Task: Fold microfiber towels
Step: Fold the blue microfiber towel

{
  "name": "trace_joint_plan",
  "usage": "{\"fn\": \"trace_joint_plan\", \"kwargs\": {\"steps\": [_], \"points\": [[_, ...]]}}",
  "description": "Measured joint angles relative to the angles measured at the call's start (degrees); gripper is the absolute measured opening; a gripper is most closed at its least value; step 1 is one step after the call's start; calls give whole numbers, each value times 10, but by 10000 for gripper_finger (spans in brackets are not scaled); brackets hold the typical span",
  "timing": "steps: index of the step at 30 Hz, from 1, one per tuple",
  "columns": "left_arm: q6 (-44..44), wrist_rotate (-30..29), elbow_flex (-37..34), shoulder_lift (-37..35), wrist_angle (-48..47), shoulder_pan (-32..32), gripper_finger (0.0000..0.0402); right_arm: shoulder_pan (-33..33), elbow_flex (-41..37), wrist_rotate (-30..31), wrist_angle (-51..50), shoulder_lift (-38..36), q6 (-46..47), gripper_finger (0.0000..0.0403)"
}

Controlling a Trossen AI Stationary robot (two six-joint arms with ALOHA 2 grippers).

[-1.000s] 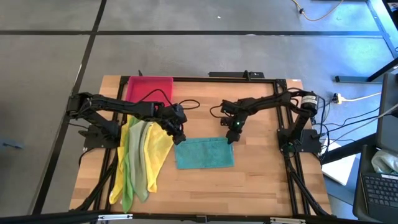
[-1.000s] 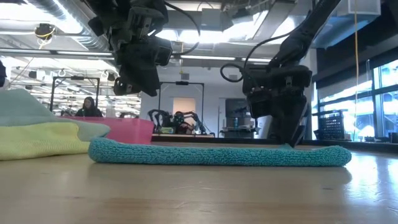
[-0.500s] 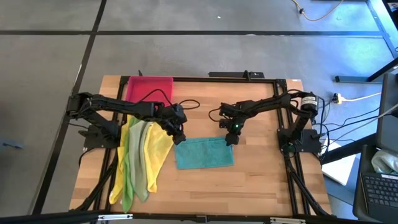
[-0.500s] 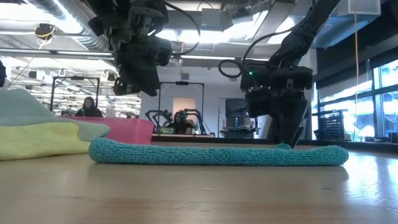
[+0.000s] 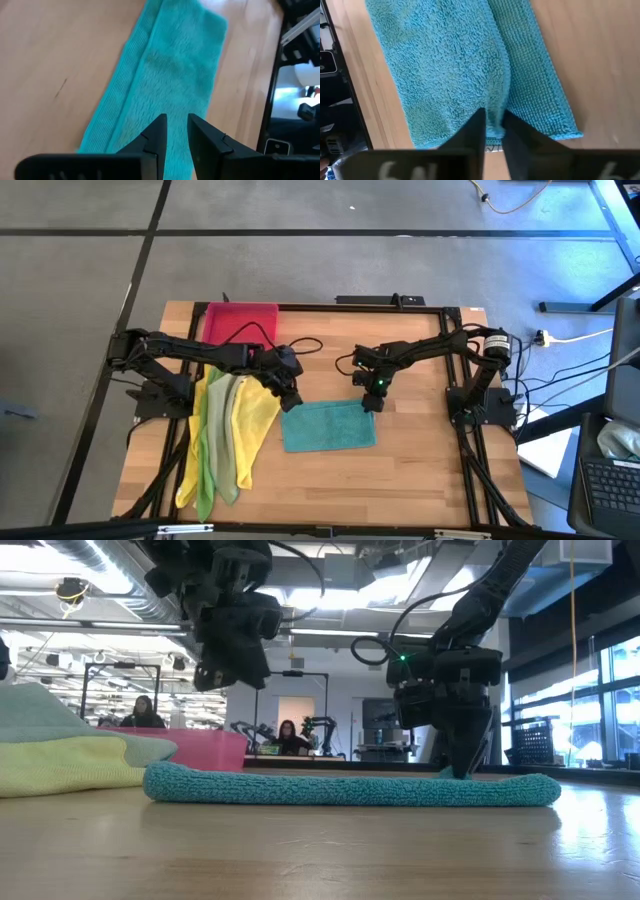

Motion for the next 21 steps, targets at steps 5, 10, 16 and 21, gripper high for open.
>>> {"fn": "trace_joint_plan", "kwargs": {"steps": [5,10,16,21], "points": [[3,-34,0,0,34,0,69,0,0,-1,2,0,-3,10],[20,-44,0,3,73,0,69,0,0,-20,2,-1,-2,15],[54,-33,0,4,80,0,69,1,4,-50,-6,-4,-5,9],[78,-12,0,4,107,0,69,10,18,-69,-11,-32,-59,9]]}}
